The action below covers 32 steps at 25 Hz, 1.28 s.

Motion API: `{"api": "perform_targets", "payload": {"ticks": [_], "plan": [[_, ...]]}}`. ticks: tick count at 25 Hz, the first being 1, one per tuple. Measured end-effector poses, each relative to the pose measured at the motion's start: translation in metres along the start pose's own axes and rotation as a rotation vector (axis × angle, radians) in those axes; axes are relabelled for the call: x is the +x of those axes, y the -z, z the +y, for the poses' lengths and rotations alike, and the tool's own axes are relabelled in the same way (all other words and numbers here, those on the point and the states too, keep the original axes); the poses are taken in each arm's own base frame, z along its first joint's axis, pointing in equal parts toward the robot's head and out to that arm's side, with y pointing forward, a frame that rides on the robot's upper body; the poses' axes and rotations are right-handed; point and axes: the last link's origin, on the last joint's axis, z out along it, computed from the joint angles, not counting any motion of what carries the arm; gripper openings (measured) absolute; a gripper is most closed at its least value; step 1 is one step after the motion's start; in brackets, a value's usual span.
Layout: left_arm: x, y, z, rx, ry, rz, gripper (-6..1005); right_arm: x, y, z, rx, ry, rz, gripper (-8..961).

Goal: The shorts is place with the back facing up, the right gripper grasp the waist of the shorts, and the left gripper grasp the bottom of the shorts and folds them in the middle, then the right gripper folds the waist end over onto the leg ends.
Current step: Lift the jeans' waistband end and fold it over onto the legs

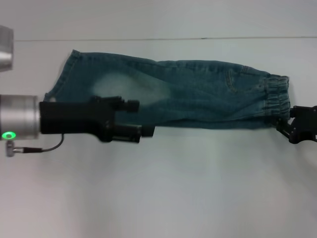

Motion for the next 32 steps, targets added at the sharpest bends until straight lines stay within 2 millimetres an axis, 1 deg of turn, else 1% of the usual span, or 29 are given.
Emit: {"api": "perform_targets", "payload": {"ticks": [3, 6, 9, 11, 16, 17, 18, 22, 25, 28, 32], "plan": [[-0.001, -0.012, -0.01, 0.082, 0.008, 0.049, 824, -0.005, 0.004, -0.004, 0.004, 0.01, -0.011, 309], [-0.005, -0.028, -0.021, 0.136, 0.042, 0.121, 820, -0.01, 0.007, -0.005, -0.001, 0.011, -0.023, 283], [-0.016, -0.04, -0.033, 0.224, 0.083, 0.178, 816, -0.017, 0.012, -0.009, -0.01, 0.02, -0.035, 254], [-0.021, -0.046, -0.039, 0.278, 0.071, 0.203, 814, -0.023, 0.015, -0.01, -0.018, 0.027, -0.038, 237], [-0.03, -0.074, -0.046, 0.356, 0.048, 0.22, 715, -0.041, 0.022, -0.013, -0.042, 0.057, -0.048, 199], [-0.034, -0.087, -0.047, 0.38, 0.048, 0.204, 696, -0.046, 0.024, -0.013, -0.05, 0.064, -0.054, 194], [-0.034, -0.087, -0.047, 0.38, 0.048, 0.204, 676, -0.05, 0.025, -0.013, -0.055, 0.07, -0.059, 189], [-0.041, -0.11, -0.047, 0.419, 0.035, 0.147, 597, -0.074, 0.028, -0.014, -0.082, 0.119, -0.078, 173], [-0.044, -0.119, -0.042, 0.412, 0.026, 0.133, 475, -0.093, 0.025, -0.011, -0.102, 0.158, -0.091, 172], [-0.045, -0.124, -0.036, 0.382, 0.035, 0.147, 353, -0.112, 0.021, -0.009, -0.123, 0.208, -0.102, 171], [-0.05, -0.128, -0.028, 0.354, 0.061, 0.151, 167, -0.136, 0.011, -0.002, -0.157, 0.27, -0.116, 170]]}}
